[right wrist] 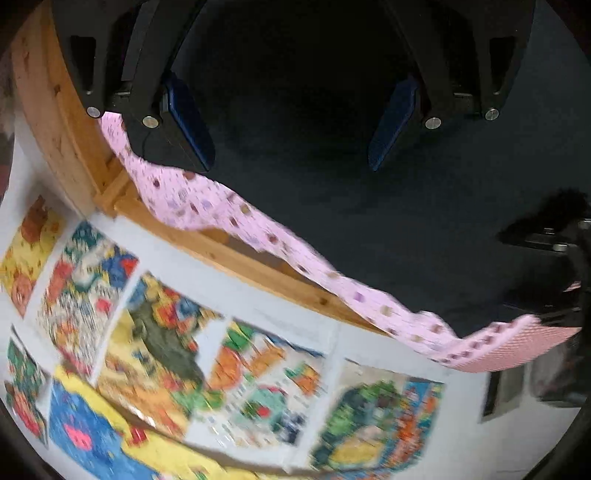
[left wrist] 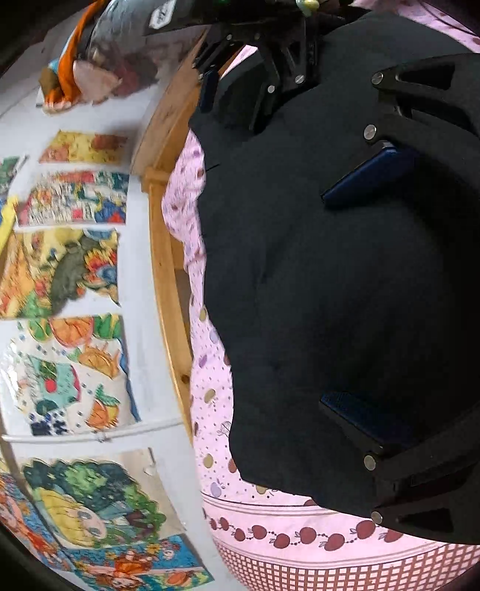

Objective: Fold large clothes

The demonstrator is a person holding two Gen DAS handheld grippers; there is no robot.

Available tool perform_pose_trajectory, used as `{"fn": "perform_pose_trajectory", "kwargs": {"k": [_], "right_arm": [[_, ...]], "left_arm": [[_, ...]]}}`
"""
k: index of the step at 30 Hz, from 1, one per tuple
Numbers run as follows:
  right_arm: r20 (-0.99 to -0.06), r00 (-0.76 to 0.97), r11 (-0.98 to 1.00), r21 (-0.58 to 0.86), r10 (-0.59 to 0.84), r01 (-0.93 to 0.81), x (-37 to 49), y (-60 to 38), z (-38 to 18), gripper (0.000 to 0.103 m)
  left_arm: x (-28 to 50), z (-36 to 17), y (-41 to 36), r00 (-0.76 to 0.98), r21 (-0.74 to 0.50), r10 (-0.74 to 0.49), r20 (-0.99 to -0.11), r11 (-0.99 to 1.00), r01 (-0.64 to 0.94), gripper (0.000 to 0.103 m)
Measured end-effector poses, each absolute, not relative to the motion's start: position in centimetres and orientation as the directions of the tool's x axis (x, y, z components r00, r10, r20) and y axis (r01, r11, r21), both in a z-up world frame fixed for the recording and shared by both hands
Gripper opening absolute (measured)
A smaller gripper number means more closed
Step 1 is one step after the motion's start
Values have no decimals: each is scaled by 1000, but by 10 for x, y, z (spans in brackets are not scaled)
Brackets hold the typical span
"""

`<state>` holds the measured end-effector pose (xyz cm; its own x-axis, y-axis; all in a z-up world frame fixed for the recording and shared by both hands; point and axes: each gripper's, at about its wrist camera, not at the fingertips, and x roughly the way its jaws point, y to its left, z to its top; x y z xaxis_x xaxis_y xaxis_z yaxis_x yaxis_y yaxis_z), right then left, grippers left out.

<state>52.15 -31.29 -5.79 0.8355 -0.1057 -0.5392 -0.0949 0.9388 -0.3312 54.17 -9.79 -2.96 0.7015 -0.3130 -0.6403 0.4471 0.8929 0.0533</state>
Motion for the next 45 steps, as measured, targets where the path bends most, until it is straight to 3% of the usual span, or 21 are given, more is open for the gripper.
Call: {"fn": "perform_pose_trajectory", "kwargs": {"k": [7,11,17,35,45], "right_arm": [[-631,774,987,-150,-46,-63,557,-357,-86,81],[-662,748,997,-28,32,-66,571,-374,-104,82],[-631,753,974,220,187,-58,582,-404,-140,82],[-569,798,968,242,196,-65,566,-407,-134,83],[-471,867,967,249,163,-47,526,-414,-120,84]], "left_arm": [[589,-37,-90,697,14,-227,-680,947,322,103],[605,-51,-88,642,-37,-247,-726,946,322,103],[606,-64,-80,636,-123,-316,-704,936,329,103],[597,-69,-80,671,-122,-336,-661,930,346,103],[584,-67,-84,696,-75,-331,-637,926,371,103]]}}
